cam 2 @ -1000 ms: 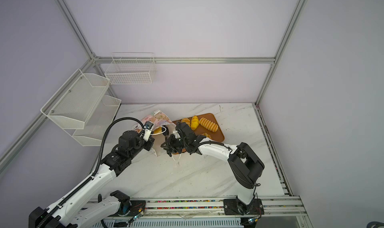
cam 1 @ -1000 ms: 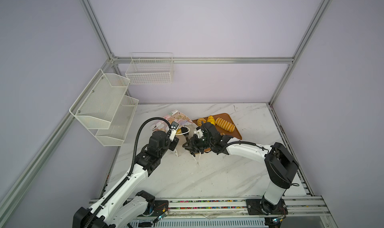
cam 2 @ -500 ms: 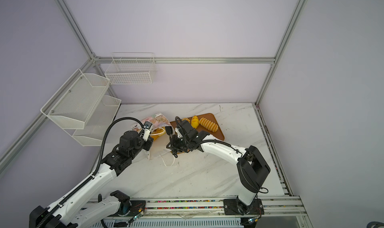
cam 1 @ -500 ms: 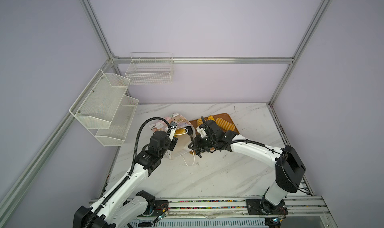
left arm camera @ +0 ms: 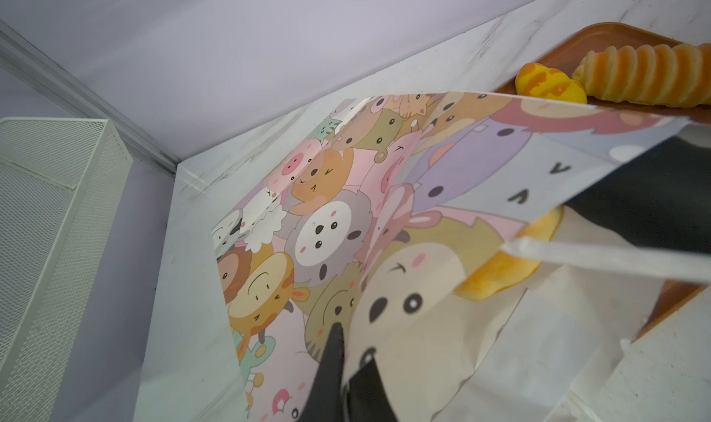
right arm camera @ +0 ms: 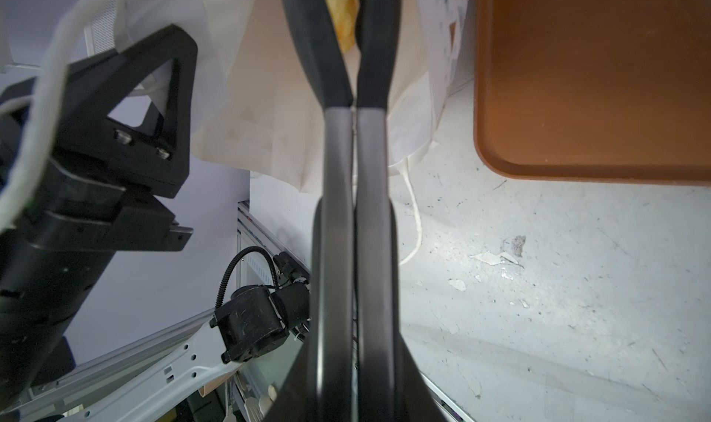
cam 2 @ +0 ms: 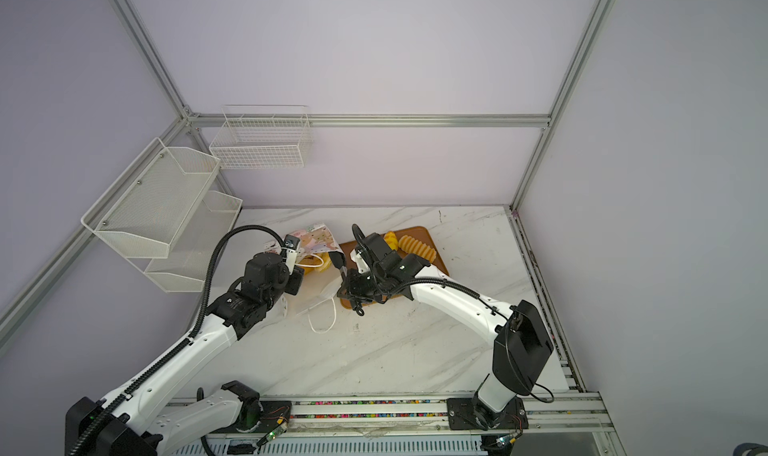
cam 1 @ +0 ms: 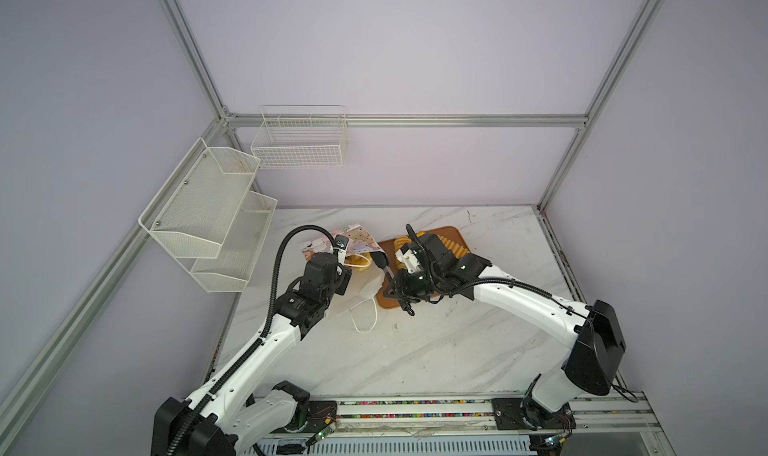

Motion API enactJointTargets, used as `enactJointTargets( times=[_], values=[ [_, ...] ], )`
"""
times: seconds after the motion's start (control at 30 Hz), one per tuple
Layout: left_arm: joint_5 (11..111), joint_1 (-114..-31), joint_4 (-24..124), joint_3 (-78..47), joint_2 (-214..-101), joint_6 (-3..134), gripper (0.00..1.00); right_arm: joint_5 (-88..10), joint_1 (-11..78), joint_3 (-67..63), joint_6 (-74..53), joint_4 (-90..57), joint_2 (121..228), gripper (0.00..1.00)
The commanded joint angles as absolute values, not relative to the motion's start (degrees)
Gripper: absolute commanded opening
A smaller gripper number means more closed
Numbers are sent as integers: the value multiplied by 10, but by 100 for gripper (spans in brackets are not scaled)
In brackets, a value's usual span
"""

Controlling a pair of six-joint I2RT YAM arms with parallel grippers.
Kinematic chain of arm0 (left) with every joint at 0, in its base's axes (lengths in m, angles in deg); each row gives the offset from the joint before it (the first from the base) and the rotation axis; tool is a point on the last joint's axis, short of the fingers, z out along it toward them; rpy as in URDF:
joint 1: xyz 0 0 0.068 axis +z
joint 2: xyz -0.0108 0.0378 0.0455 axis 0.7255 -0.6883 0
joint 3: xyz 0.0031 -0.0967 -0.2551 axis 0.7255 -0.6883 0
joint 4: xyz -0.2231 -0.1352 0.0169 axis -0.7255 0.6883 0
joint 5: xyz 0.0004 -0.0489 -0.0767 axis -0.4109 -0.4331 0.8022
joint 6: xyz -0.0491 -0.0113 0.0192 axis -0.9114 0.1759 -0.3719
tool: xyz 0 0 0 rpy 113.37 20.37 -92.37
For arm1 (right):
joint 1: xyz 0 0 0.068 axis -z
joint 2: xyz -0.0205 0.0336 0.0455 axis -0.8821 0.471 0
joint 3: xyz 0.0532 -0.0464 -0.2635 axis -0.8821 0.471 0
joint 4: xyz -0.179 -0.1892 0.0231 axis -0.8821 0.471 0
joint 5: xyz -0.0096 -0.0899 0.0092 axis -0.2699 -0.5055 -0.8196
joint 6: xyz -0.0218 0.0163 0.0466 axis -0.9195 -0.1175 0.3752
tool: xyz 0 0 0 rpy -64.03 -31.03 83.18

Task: Take the fake bread out of the paper bag
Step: 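Lift the gripped ring bread up out of the bag with the right gripper, then carry the ring bread over the brown tray and open the tongs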

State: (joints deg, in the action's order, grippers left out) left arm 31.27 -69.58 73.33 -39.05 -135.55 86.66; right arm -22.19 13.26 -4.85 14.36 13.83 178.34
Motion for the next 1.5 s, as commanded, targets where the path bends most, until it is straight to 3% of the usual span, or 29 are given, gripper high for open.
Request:
enactJointTargets(
  times=[0.0,0.7,1.03,1.47],
  values=[
    [295,-673,750,-321,-1363,827,0,-228,133,-72,122,168,1748,0],
    [327,-626,850,-175,-1489,784,0,-233,140,-79,120,203,1697,0],
    [351,-593,867,-180,-1476,779,0,-254,215,-103,92,252,1669,0],
    [353,-579,872,-230,-1424,775,0,-267,265,-176,34,291,1723,0]
  ],
)
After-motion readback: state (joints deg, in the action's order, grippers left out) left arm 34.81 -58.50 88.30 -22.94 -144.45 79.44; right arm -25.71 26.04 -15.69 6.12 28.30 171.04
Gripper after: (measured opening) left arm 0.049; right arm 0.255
